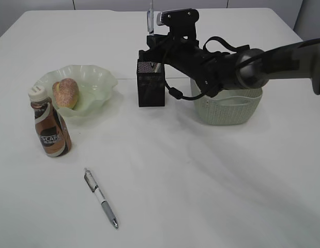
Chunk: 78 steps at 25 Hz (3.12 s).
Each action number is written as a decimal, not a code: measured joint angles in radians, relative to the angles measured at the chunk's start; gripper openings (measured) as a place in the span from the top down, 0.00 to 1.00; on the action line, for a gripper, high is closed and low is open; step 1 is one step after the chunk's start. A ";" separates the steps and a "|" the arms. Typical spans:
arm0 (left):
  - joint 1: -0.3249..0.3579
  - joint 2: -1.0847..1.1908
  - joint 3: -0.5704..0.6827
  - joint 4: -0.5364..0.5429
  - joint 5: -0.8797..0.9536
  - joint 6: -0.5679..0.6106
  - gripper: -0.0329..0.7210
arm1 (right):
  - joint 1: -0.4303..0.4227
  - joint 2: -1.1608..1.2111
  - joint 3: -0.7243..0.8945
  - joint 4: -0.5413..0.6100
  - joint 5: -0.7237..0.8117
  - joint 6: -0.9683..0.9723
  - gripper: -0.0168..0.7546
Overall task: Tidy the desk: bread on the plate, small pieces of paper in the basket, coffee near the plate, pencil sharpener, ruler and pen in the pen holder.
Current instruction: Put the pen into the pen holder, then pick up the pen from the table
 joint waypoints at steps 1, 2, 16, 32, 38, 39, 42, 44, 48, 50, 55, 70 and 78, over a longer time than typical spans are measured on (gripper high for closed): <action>0.000 0.002 0.000 0.000 0.000 0.000 0.57 | 0.000 0.000 0.000 0.000 0.000 0.000 0.86; 0.000 0.002 0.000 0.000 0.000 0.000 0.57 | 0.000 0.000 0.000 0.000 0.000 0.000 0.86; 0.000 0.004 0.000 0.000 0.000 0.000 0.57 | 0.000 0.001 0.000 0.000 0.034 0.002 0.68; 0.000 0.004 0.000 0.000 0.000 -0.033 0.57 | 0.000 -0.073 0.000 -0.012 0.232 0.011 0.61; 0.000 0.004 0.000 0.000 0.000 -0.133 0.57 | 0.000 -0.182 0.000 -0.012 0.447 0.018 0.61; 0.000 0.004 0.000 -0.002 0.000 -0.157 0.57 | 0.000 -0.204 0.000 -0.012 0.481 0.020 0.61; 0.000 0.004 0.000 -0.002 0.000 -0.225 0.57 | 0.000 -0.265 0.000 -0.009 0.620 0.020 0.61; 0.000 0.004 0.000 -0.009 0.000 -0.255 0.57 | 0.000 -0.304 0.000 0.004 0.719 0.020 0.61; 0.000 0.004 0.000 -0.066 0.000 -0.273 0.57 | 0.000 -0.359 0.000 0.057 0.900 0.022 0.61; 0.000 0.002 0.000 -0.100 0.000 -0.276 0.57 | 0.000 -0.380 0.000 0.080 0.986 0.022 0.61; -0.081 -0.030 0.000 -0.072 0.000 -0.382 0.57 | 0.000 -0.414 -0.009 0.103 1.257 0.024 0.61; -0.519 0.117 0.099 0.236 -0.006 -0.915 0.55 | 0.000 -0.423 -0.011 0.125 1.638 0.018 0.61; -0.550 0.315 0.108 0.248 -0.099 -1.073 0.55 | 0.000 -0.423 -0.011 0.126 1.698 0.010 0.61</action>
